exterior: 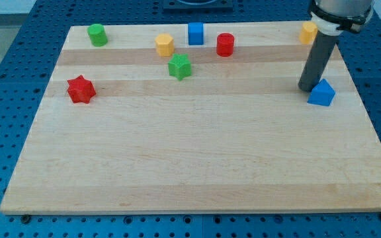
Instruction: Point at the red circle
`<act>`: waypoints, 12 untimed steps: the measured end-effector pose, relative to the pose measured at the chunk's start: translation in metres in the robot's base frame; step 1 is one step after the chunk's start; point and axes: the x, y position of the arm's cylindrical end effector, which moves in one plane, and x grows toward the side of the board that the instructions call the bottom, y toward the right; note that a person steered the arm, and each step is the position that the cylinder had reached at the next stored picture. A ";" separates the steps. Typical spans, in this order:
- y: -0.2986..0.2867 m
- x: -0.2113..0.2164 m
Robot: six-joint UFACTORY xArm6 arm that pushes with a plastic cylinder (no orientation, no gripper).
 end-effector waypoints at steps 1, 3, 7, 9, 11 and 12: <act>0.000 -0.002; -0.042 -0.038; -0.103 -0.125; -0.115 -0.177; -0.132 -0.190; -0.132 -0.190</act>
